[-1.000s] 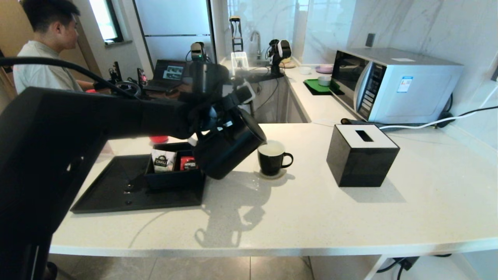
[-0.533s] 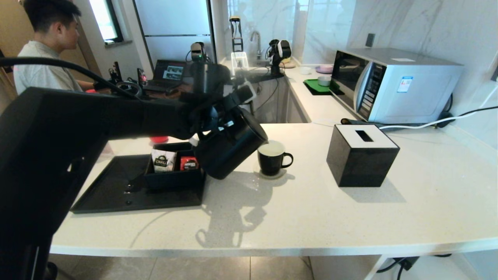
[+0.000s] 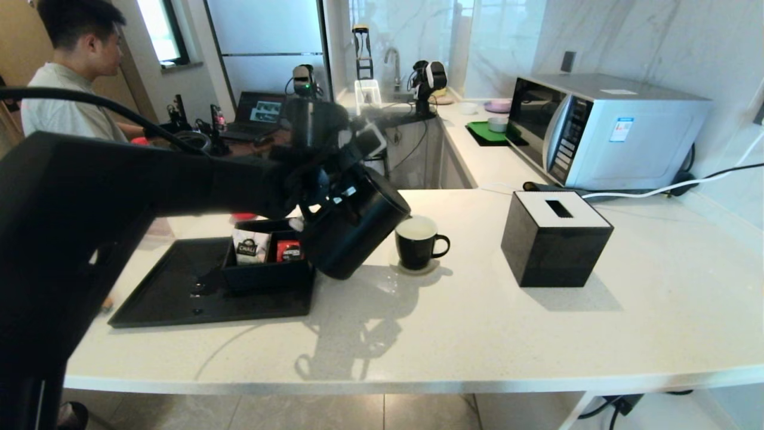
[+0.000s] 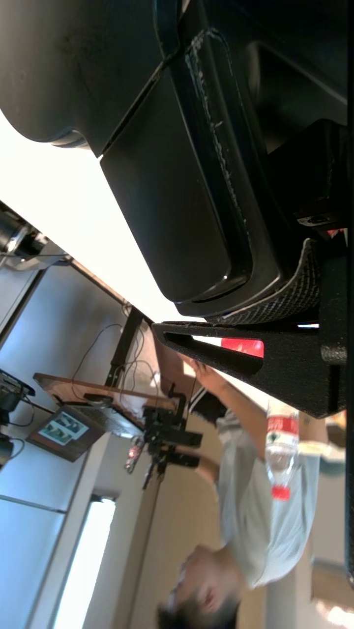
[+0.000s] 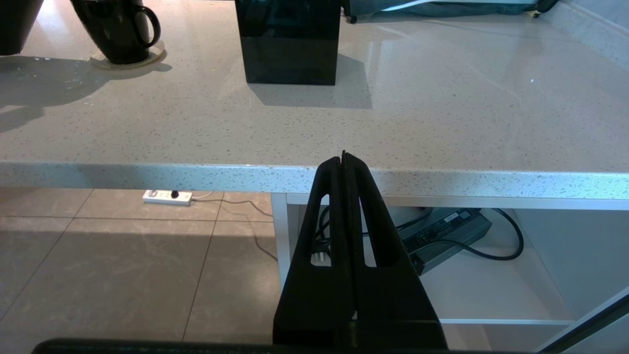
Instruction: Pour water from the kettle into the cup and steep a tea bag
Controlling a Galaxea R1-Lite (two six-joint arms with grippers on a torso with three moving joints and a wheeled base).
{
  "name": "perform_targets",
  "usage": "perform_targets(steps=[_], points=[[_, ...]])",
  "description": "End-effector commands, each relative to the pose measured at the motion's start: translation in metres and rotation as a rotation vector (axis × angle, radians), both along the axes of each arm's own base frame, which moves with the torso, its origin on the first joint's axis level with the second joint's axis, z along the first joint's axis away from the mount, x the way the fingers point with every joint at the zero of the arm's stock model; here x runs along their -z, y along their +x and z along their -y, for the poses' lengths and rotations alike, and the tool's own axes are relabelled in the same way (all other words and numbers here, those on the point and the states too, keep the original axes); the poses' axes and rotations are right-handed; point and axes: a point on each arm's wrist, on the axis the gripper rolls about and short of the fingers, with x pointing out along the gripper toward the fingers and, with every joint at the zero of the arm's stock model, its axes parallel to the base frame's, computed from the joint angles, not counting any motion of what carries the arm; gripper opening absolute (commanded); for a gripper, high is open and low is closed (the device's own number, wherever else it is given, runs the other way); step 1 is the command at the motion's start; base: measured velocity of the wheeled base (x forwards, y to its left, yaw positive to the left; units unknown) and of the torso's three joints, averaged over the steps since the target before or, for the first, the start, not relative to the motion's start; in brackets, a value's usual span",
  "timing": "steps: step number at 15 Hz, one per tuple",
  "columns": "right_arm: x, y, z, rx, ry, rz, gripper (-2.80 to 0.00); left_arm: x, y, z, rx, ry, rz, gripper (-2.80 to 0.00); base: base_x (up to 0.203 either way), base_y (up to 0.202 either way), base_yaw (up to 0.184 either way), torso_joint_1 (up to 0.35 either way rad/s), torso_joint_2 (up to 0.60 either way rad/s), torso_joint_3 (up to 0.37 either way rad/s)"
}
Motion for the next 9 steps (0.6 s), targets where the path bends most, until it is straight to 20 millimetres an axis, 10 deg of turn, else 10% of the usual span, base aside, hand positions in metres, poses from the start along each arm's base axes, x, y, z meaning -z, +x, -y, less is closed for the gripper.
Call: perform_targets(steps=[1, 9], points=[[0.0, 0.0, 0.0, 0.0, -0.001, -0.001, -2.8, 0.001, -0.005, -0.004, -0.011, -0.032, 0.015, -2.8, 0.0, 0.0, 0.0, 0.0, 0.0, 0.0], [0.0, 0.0, 0.0, 0.001, 0.0, -0.001, -2.8, -0.009, -0.017, -0.026, -0.059, -0.217, 0.15, -2.8, 0.0, 0.0, 0.0, 0.0, 0.0, 0.0]])
